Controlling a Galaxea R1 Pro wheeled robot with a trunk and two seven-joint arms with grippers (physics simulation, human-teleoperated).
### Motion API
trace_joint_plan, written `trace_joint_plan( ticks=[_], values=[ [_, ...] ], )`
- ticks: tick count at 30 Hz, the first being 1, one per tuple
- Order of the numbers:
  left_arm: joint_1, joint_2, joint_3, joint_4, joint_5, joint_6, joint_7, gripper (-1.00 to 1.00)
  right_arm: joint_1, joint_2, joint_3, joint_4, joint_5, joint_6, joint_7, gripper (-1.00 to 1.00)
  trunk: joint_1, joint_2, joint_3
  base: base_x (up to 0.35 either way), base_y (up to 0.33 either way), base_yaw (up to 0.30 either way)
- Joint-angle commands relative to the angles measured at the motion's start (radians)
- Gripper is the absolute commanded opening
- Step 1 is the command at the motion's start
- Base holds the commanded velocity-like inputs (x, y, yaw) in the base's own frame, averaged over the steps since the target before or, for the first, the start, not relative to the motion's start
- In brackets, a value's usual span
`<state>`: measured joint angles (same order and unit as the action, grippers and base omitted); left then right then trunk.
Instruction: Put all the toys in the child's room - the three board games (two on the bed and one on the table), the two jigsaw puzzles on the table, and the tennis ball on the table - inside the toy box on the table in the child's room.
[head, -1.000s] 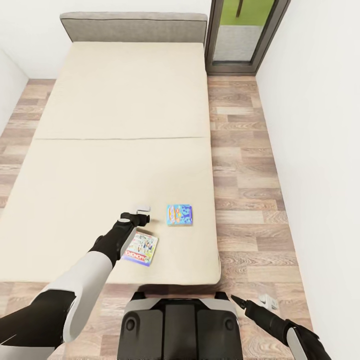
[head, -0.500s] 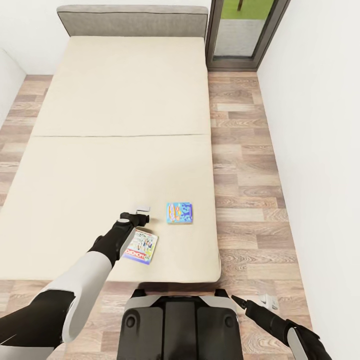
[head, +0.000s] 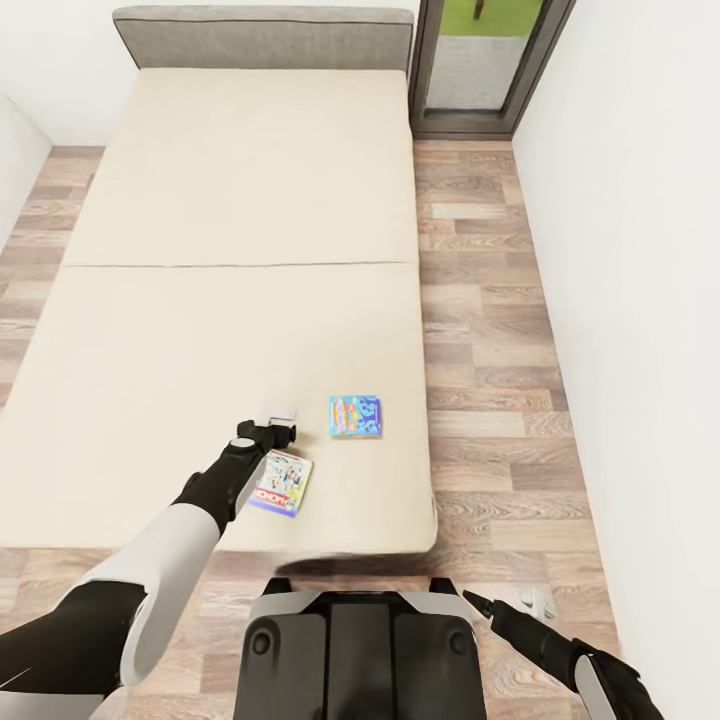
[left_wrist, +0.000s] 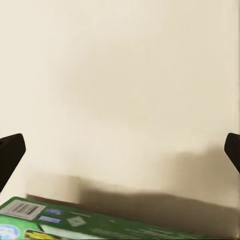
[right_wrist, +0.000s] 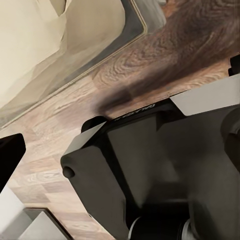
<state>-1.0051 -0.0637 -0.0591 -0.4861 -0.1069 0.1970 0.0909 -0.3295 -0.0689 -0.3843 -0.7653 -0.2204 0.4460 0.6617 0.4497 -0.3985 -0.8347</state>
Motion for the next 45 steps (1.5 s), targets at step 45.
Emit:
trace_joint_plan(
  ticks=[45],
  values=[
    [0.005, 0.025, -0.003, -0.002, -0.046, -0.062, 0.003, 1.0, 0.0, 0.003, -0.002, 0.0, -0.005, 0.008, 0.0, 1.0, 0.0, -0.002, -0.009, -0.043, -0.027, 0.0]
  ],
)
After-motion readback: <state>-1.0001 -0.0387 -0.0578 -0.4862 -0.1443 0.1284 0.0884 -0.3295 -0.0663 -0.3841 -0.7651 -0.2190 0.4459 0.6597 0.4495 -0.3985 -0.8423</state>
